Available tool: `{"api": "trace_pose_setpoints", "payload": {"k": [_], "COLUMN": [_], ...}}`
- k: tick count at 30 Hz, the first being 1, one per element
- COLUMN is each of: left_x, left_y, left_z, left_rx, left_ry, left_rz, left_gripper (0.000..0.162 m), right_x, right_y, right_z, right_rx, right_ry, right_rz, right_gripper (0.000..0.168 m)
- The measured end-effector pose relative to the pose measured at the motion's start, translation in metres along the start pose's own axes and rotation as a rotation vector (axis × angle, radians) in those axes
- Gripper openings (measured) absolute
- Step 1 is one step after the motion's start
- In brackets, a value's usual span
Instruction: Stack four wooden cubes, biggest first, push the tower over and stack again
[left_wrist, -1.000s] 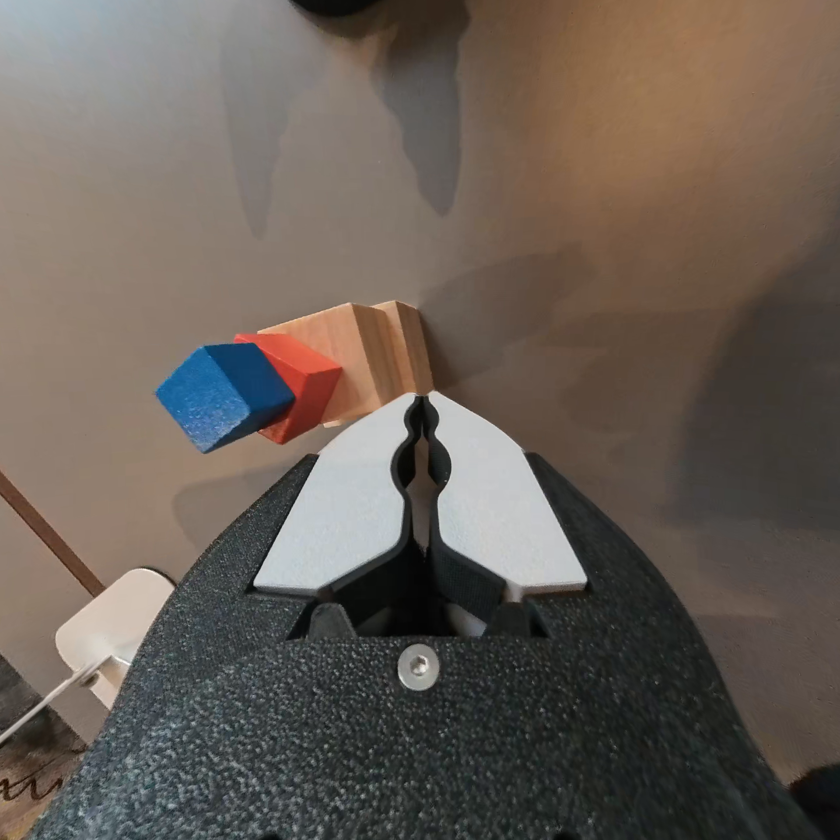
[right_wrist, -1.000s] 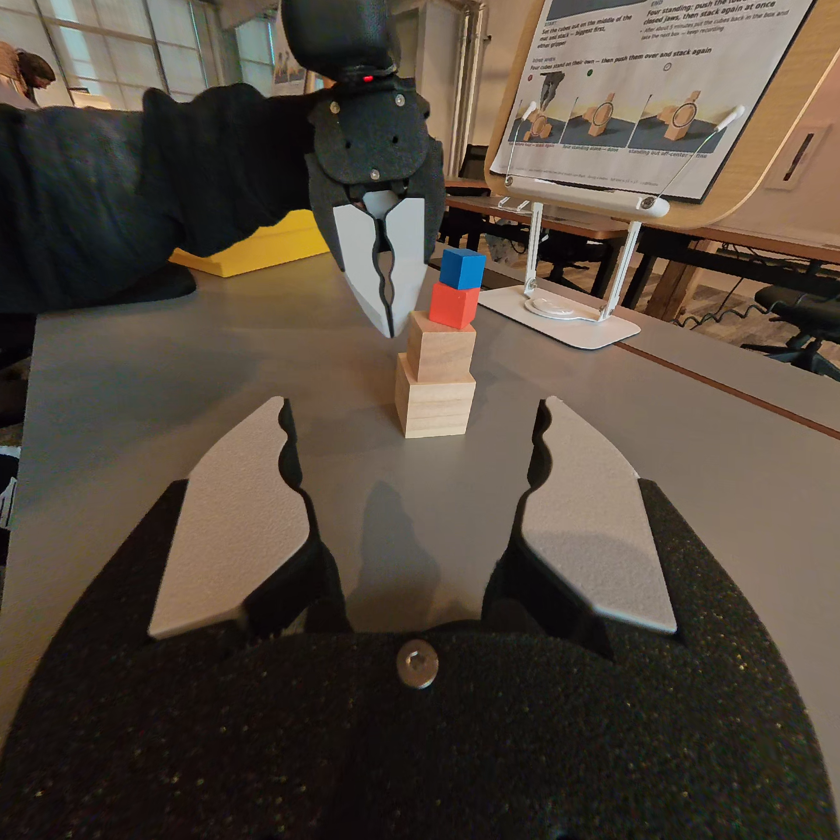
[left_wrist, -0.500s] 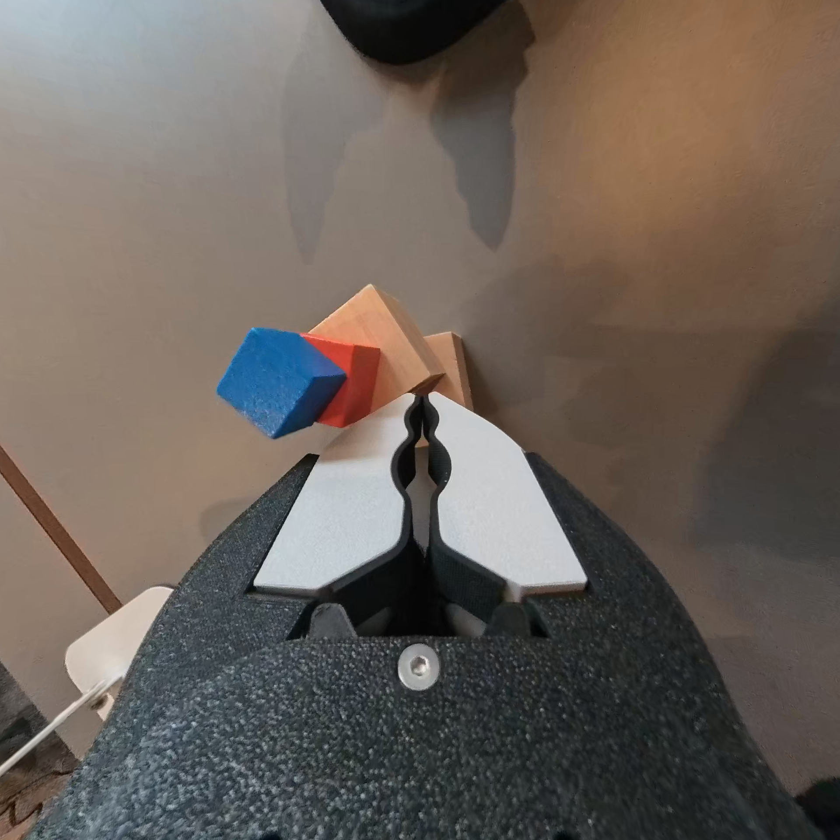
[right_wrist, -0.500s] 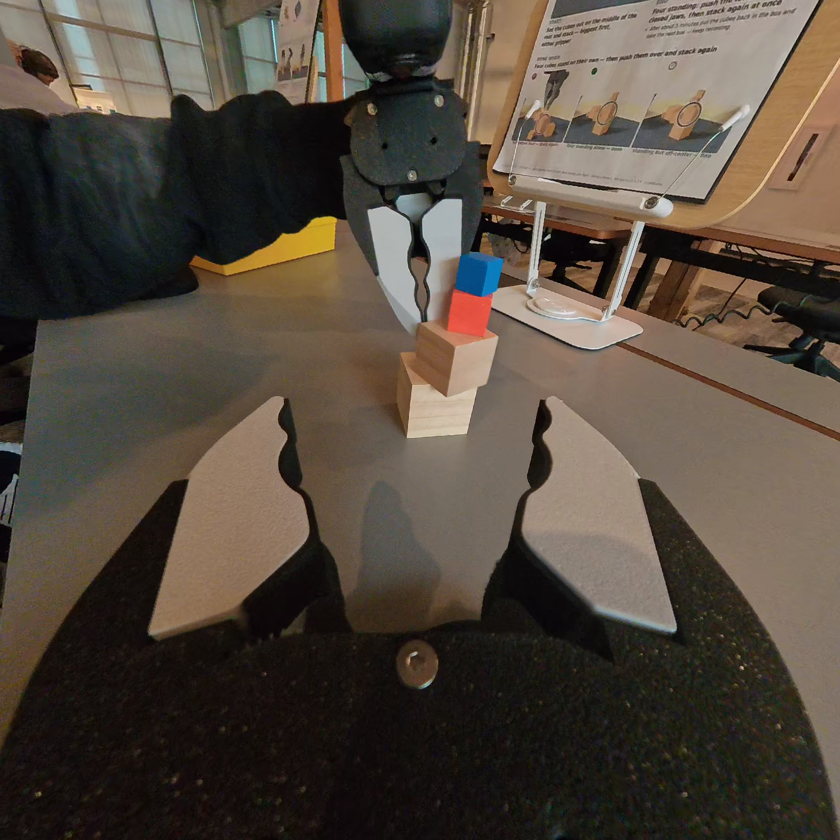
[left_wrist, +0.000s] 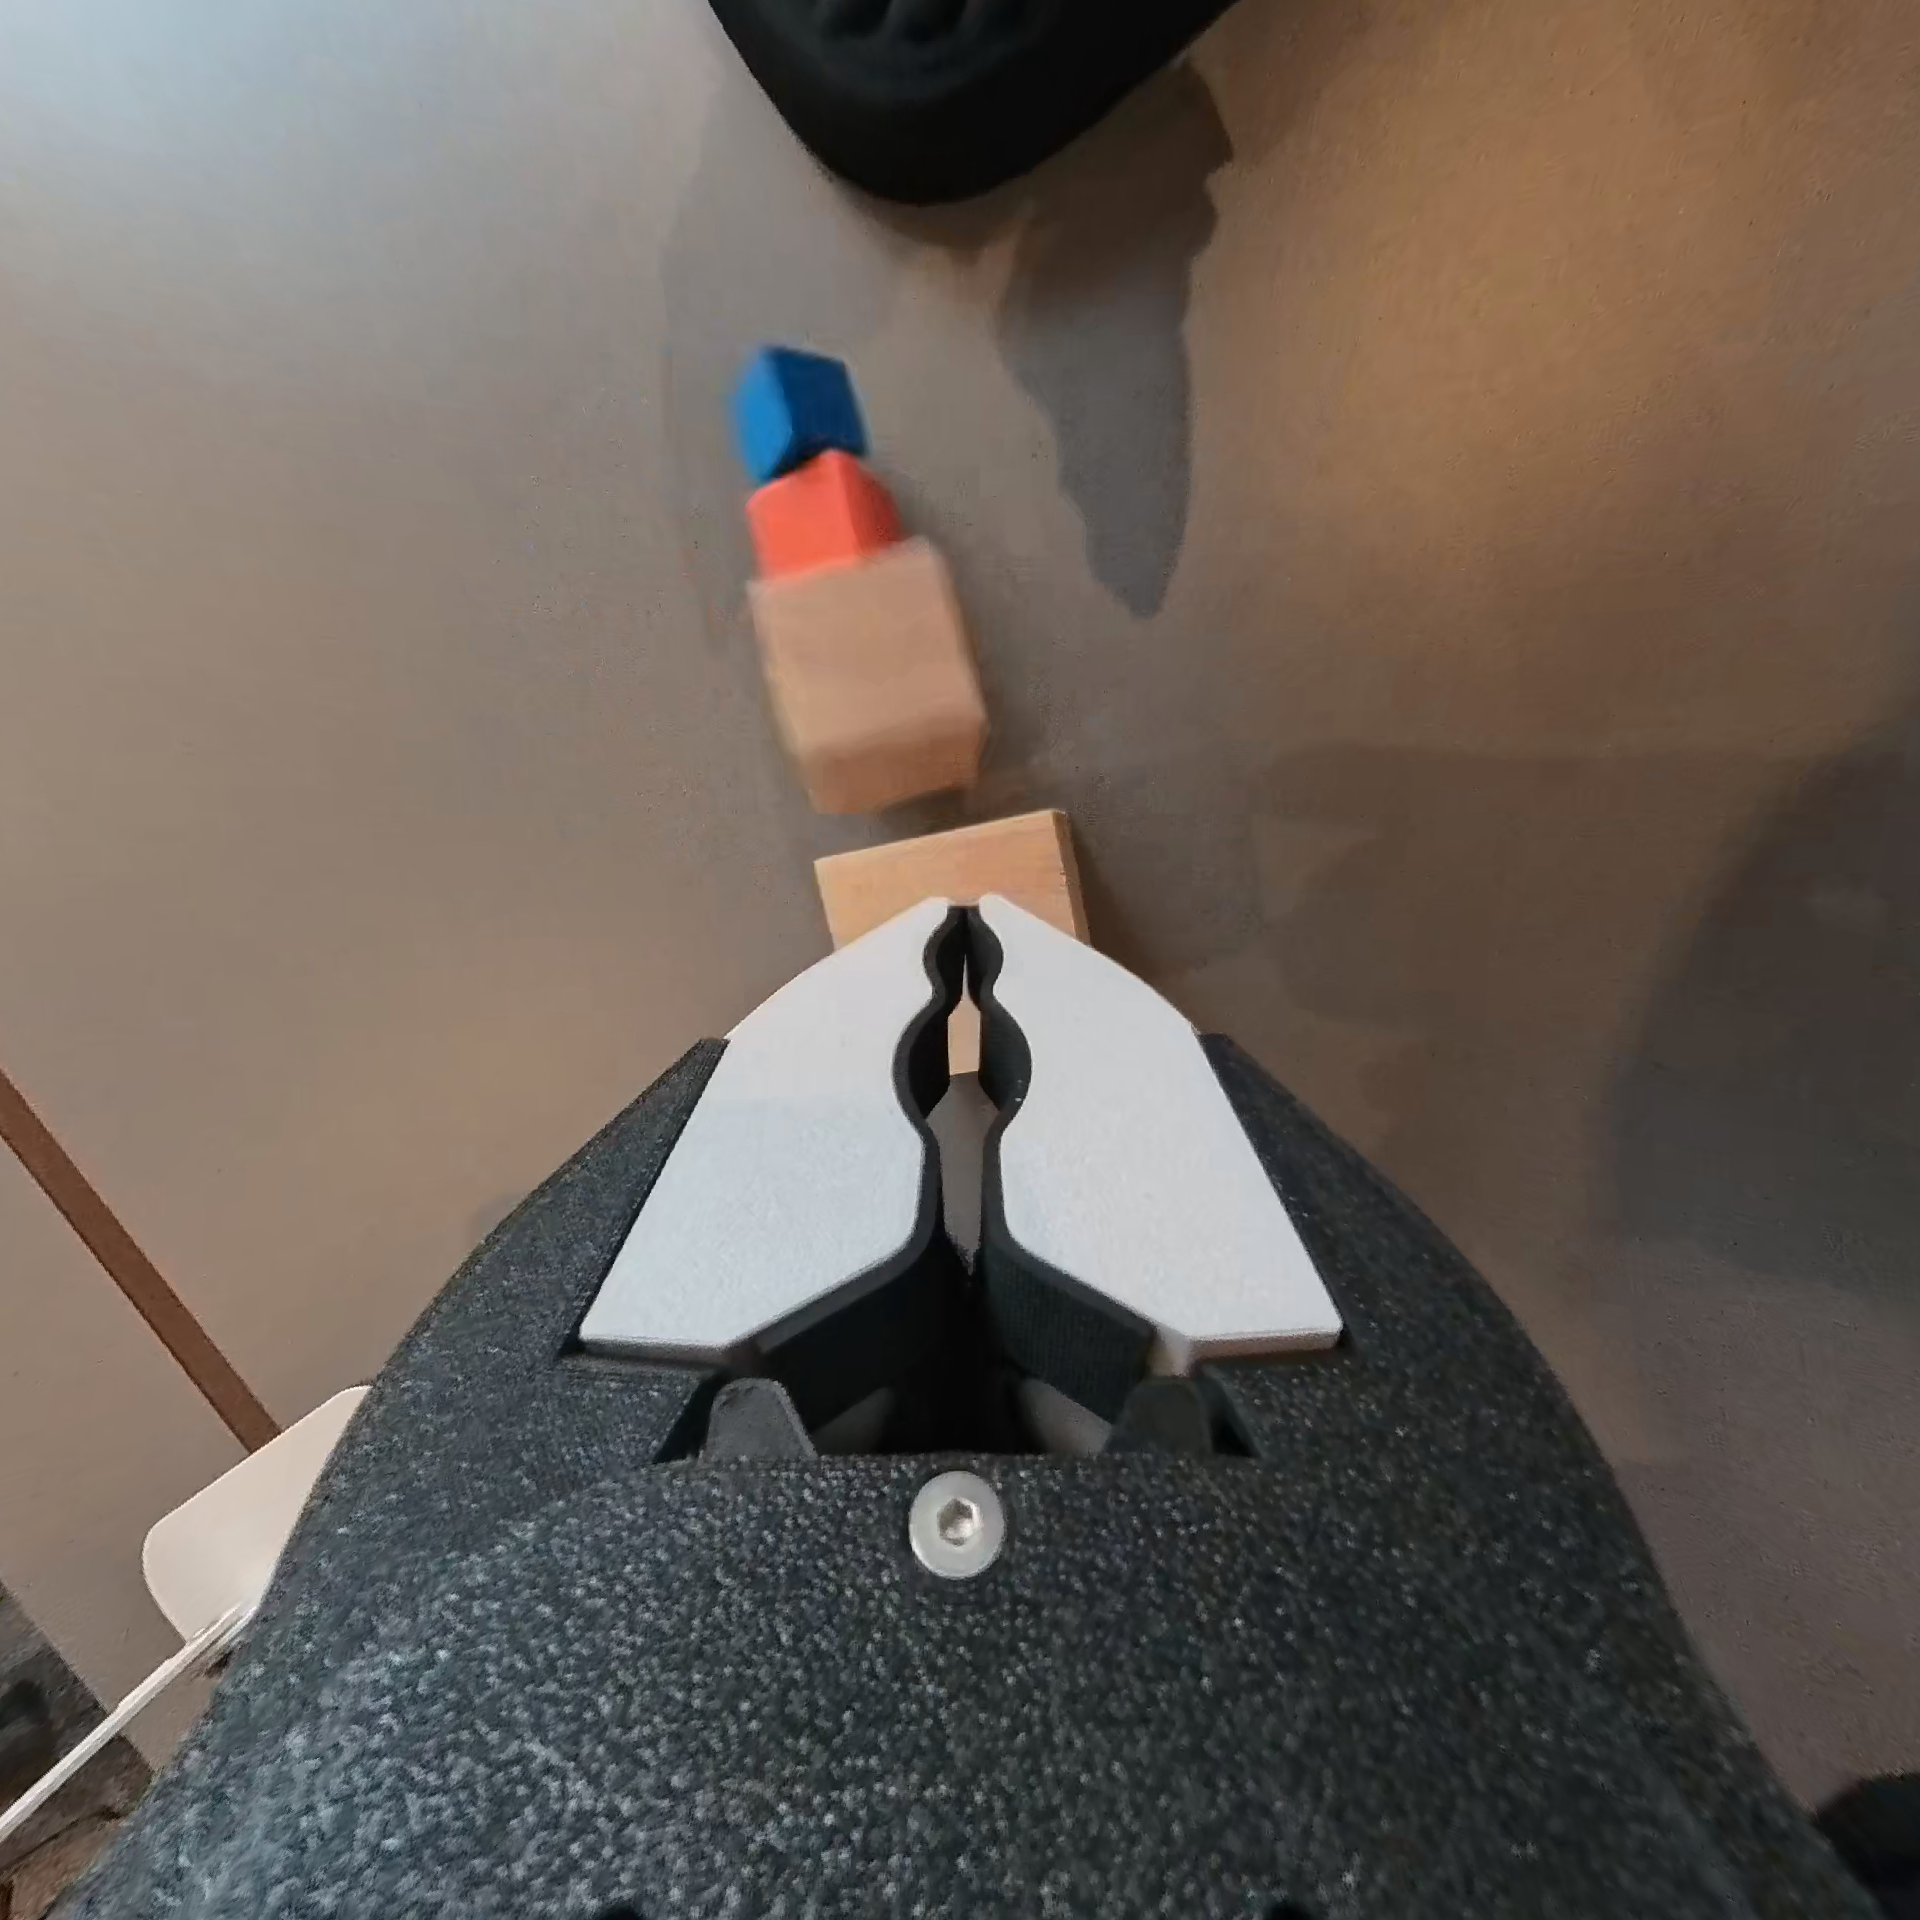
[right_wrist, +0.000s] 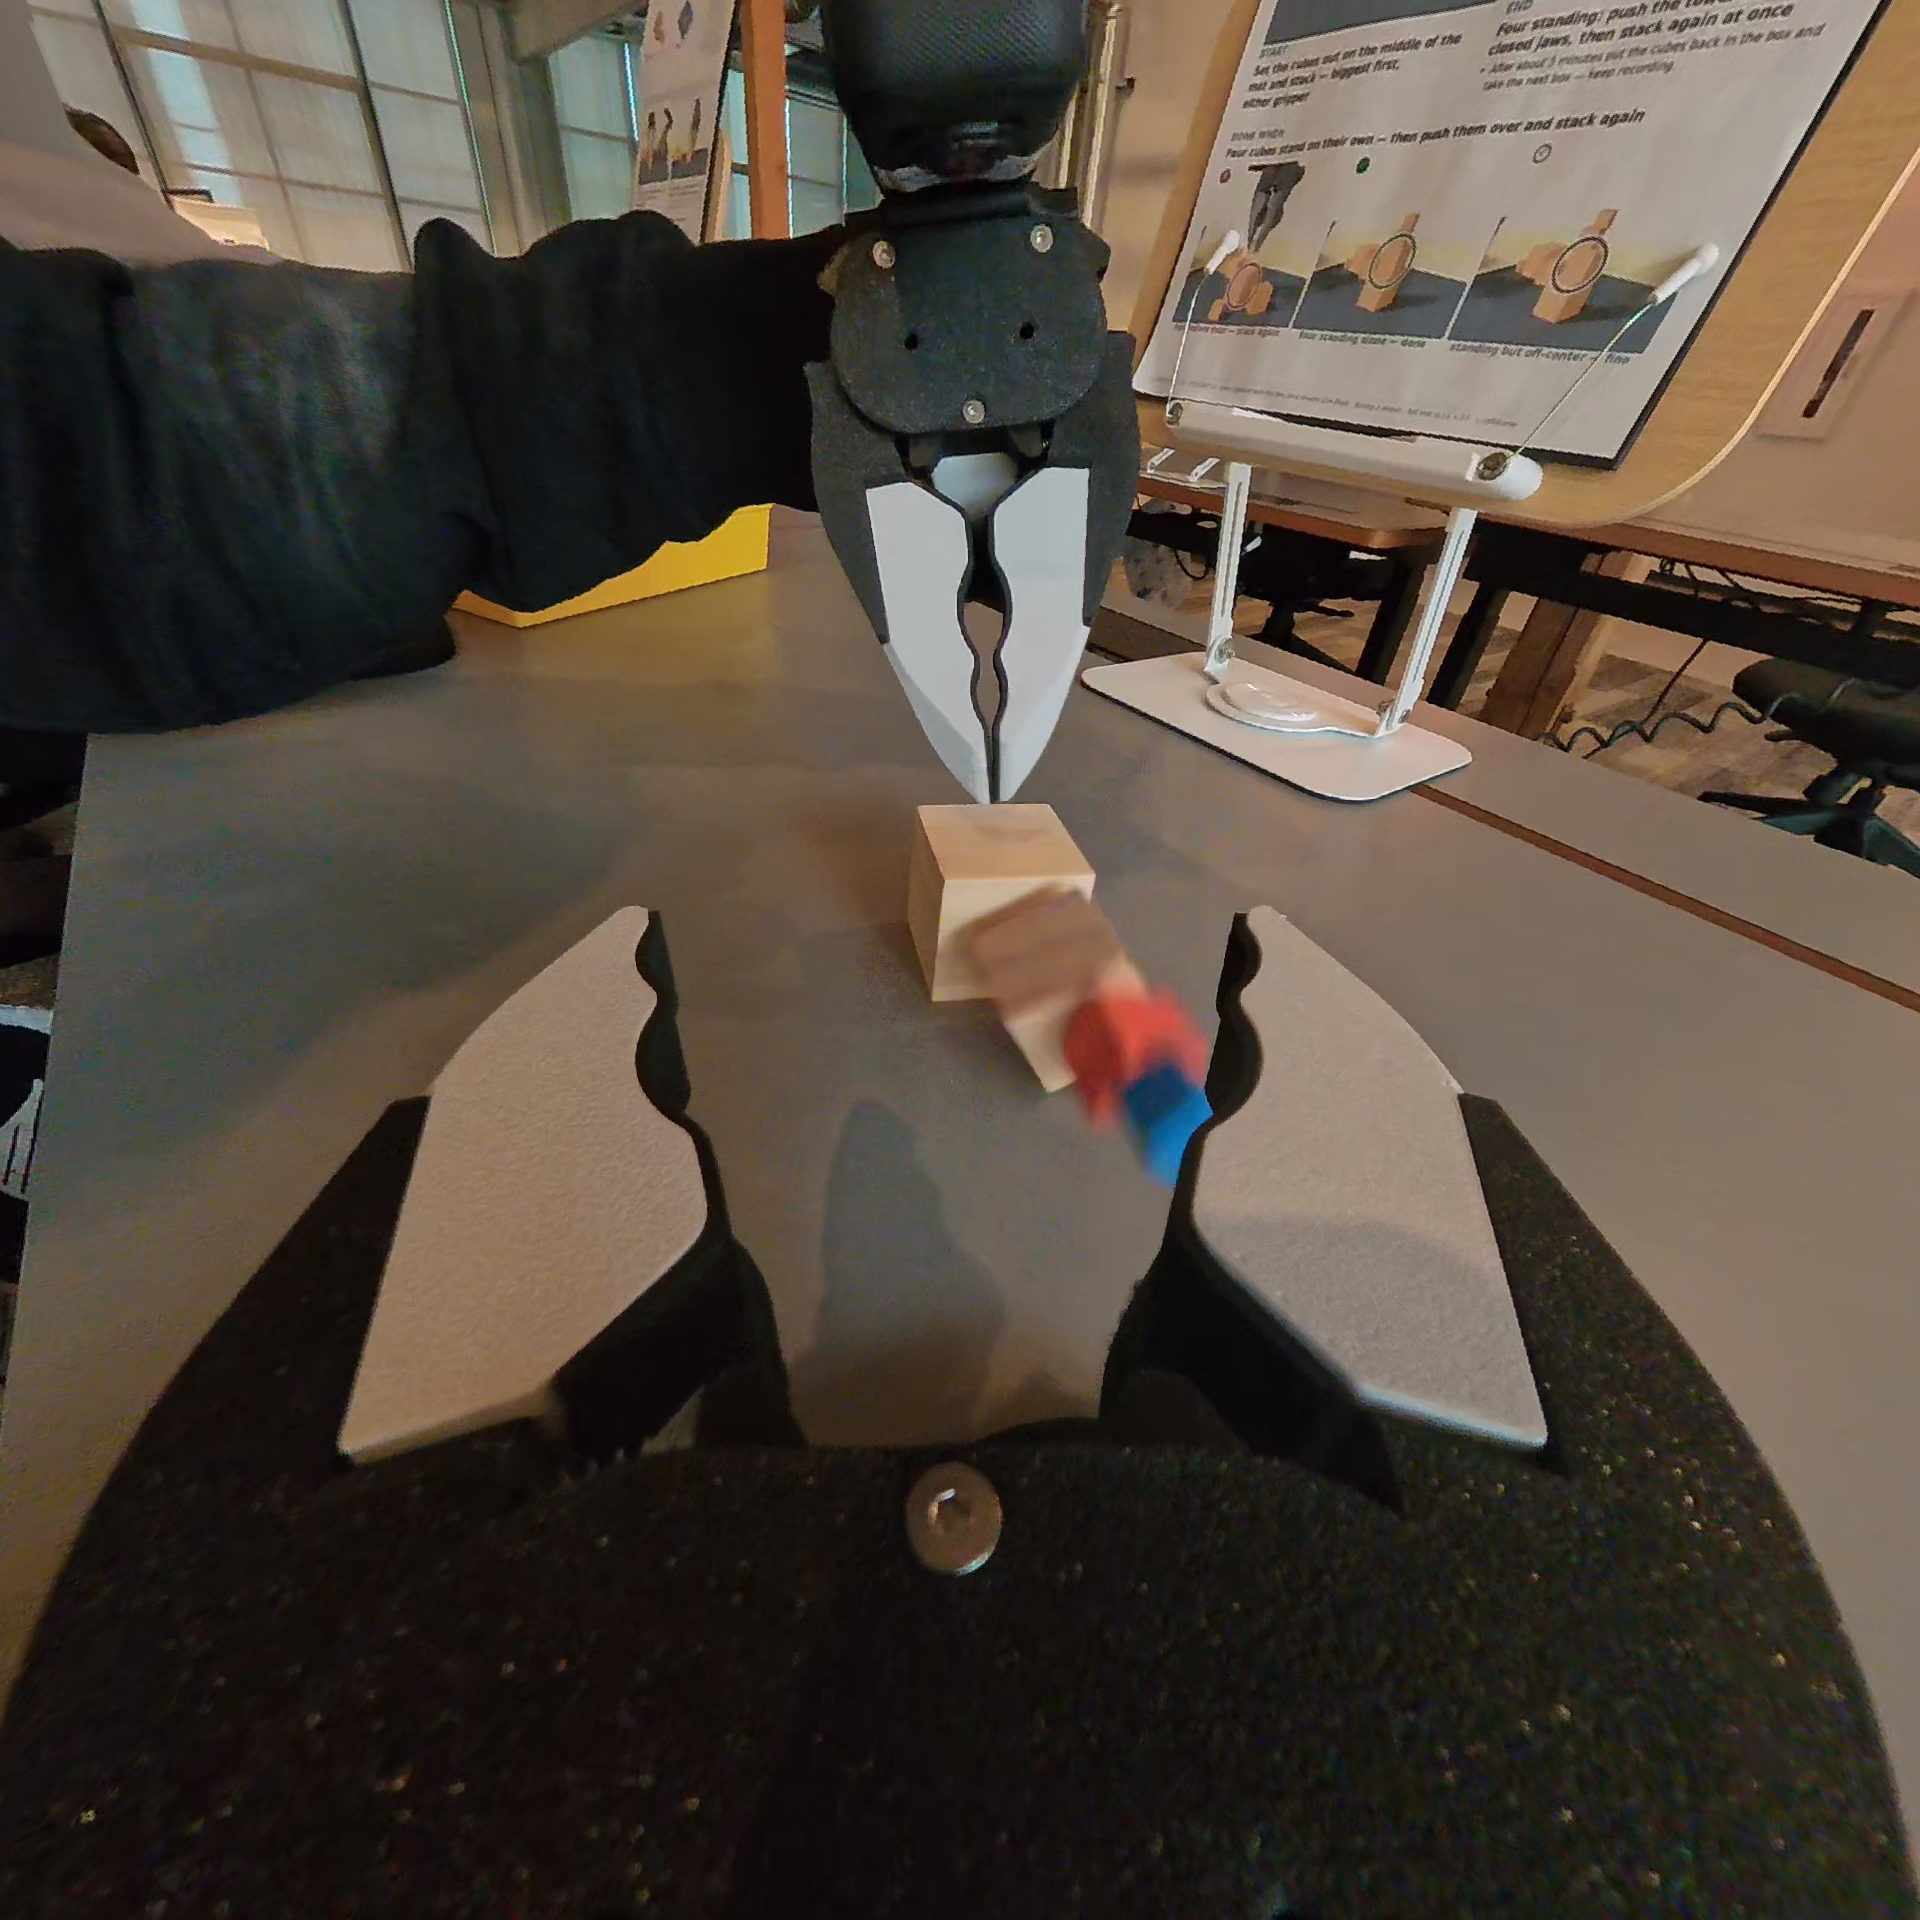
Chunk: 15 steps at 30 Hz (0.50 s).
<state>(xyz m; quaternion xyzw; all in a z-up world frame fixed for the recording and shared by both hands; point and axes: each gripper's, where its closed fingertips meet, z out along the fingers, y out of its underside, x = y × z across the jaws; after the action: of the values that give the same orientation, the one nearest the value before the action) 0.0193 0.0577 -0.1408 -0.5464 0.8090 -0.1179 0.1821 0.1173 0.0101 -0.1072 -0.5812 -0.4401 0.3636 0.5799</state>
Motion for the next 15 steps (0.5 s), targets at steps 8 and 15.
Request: {"api": "trace_pose_setpoints", "payload": {"k": [8,15], "left_x": [0.005,0.009], "left_y": [-0.004,-0.002], "left_z": [-0.010,-0.016], "left_rx": [0.074,0.086], "left_ry": [0.000,-0.007], "left_rz": [-0.015,-0.027], "left_gripper": [0.000,0.000], "right_x": [0.000,0.000], "right_y": [0.000,0.001], "right_z": [0.000,0.001], "right_rx": [-0.001,-0.006], "right_ry": [-0.001,-0.002], "right_rz": [0.001,0.004], "right_gripper": [0.099,0.099]}}
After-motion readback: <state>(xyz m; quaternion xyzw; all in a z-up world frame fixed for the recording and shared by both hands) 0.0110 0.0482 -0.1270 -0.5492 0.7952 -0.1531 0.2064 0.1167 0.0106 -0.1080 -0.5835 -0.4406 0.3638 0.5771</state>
